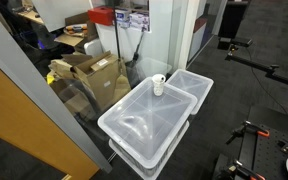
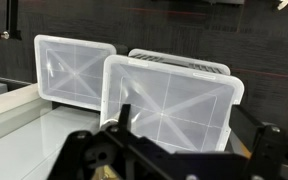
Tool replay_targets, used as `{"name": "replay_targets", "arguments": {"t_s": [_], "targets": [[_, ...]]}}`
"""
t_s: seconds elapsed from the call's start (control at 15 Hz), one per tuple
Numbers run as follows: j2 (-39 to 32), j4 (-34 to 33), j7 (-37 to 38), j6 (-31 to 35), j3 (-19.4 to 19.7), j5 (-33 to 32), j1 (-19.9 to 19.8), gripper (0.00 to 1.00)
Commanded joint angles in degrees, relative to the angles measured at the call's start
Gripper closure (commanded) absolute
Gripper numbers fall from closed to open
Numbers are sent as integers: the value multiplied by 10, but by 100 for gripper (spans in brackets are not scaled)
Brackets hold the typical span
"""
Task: Take the black marker out of the cup
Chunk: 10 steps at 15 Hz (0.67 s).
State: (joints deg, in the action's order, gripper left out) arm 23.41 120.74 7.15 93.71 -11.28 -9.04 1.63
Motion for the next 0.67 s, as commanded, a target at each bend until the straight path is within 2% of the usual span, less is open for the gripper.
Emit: {"name": "replay_targets", "arguments": {"t_s": [0.0,0.33,0.6], "targets": [[-1,5,-12,14,14,-20,14,0],[-21,-3,-55,14,25,-67,13,0],[-43,-4,-93,57,44,-113,8,0]]}}
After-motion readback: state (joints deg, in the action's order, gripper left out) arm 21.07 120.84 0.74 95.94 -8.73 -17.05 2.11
